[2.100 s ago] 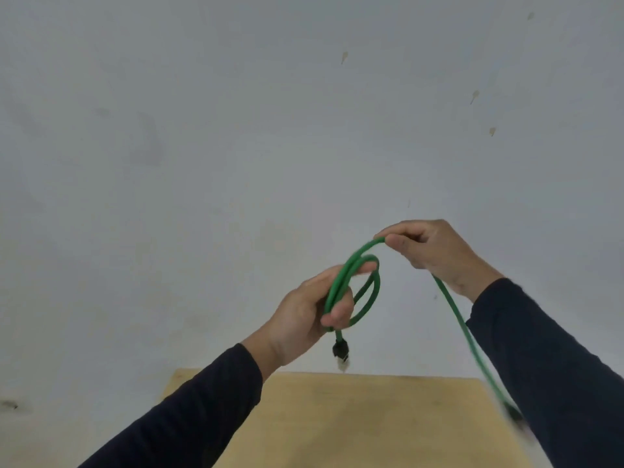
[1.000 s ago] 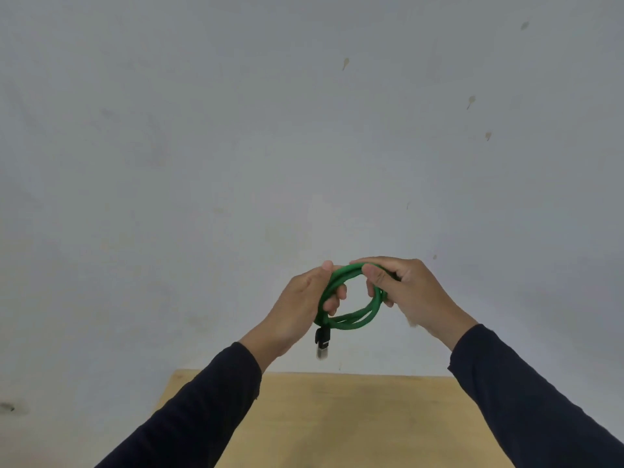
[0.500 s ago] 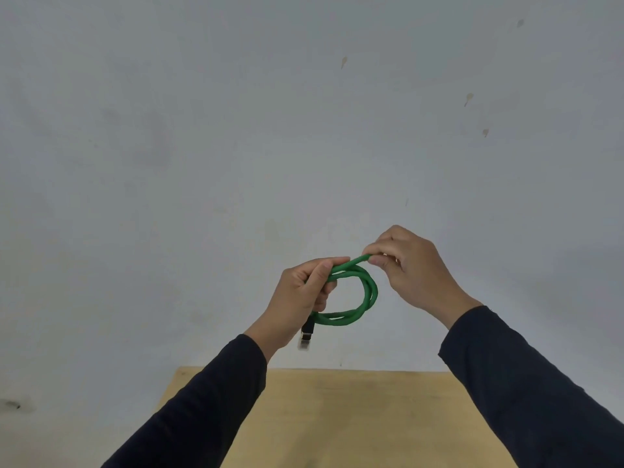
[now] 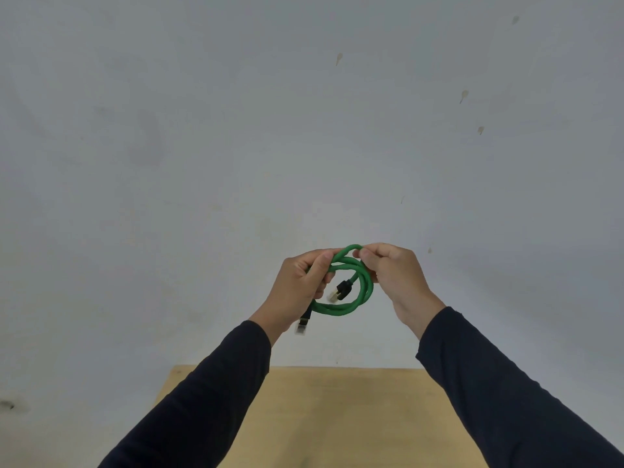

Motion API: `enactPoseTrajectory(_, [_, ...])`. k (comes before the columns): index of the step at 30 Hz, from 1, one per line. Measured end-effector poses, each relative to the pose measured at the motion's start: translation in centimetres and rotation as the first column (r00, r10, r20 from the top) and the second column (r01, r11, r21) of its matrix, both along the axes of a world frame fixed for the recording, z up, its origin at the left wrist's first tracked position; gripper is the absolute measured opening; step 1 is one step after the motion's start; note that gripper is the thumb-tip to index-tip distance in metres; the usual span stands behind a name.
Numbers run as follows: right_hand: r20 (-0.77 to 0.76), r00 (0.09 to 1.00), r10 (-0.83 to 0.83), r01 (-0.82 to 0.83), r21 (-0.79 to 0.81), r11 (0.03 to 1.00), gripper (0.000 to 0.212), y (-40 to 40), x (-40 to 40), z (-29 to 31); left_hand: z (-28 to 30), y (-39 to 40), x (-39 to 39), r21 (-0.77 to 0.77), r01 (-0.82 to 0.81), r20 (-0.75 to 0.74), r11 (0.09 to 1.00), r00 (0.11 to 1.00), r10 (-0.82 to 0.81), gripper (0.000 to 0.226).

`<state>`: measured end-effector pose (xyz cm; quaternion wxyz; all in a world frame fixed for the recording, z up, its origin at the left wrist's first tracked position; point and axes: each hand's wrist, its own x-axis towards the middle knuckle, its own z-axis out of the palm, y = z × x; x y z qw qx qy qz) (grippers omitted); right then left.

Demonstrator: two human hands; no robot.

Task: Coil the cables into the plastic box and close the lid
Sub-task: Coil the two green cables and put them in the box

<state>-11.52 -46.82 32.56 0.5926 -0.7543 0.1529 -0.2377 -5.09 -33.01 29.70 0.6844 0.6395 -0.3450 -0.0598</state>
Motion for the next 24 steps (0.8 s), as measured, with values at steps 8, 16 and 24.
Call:
enactPoseTrajectory(8, [-0.038, 0.999, -0.011, 0.010, -0.016, 1.000, 0.021, -0.2, 0.9, 0.3, 0.3, -0.1, 0.8, 0.018, 0.026, -0.069, 1.000, 0.997, -0.024, 0.029])
enactPoseTrajectory(16, [-0.054, 0.998, -0.010, 0.015, 0.094, 0.995, 0.019, 0.0, 1.7, 0.1, -0.1, -0.2, 1.1, 0.027, 0.010, -0.061, 1.000, 0.998, -0.008, 0.030])
enactPoseTrajectory(24, [-0.124, 0.965, 0.231, -0.175, 0.350, 0.920, 0.019, -0.1, 1.5, -0.9, -1.1, -0.7, 2.0, -0.020, -0.160, 0.028, 0.987, 0.987, 0.161, 0.027])
